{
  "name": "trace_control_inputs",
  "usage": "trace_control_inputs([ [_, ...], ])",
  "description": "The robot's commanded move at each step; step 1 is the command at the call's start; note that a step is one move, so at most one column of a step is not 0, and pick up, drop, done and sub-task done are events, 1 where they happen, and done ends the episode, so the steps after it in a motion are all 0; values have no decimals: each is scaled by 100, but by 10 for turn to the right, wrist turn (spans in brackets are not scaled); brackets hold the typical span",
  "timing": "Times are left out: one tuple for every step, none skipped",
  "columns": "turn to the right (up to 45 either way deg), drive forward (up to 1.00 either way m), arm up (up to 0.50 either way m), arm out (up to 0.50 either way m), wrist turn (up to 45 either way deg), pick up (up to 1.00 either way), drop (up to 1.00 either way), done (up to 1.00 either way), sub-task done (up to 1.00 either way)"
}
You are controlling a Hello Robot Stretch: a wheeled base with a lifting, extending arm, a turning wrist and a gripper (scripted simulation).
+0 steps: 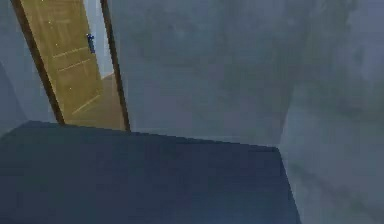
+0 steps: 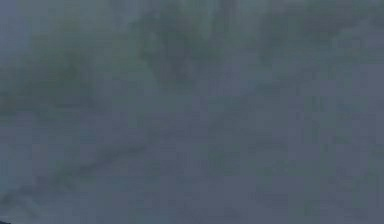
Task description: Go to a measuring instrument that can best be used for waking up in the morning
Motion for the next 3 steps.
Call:
trace_control_inputs([
  [-270,0,0,0,0,0,0,0,0],
  [-30,0,0,0,0,0,0,0,0],
  [0,100,0,0,0,0,0,0,0],
])
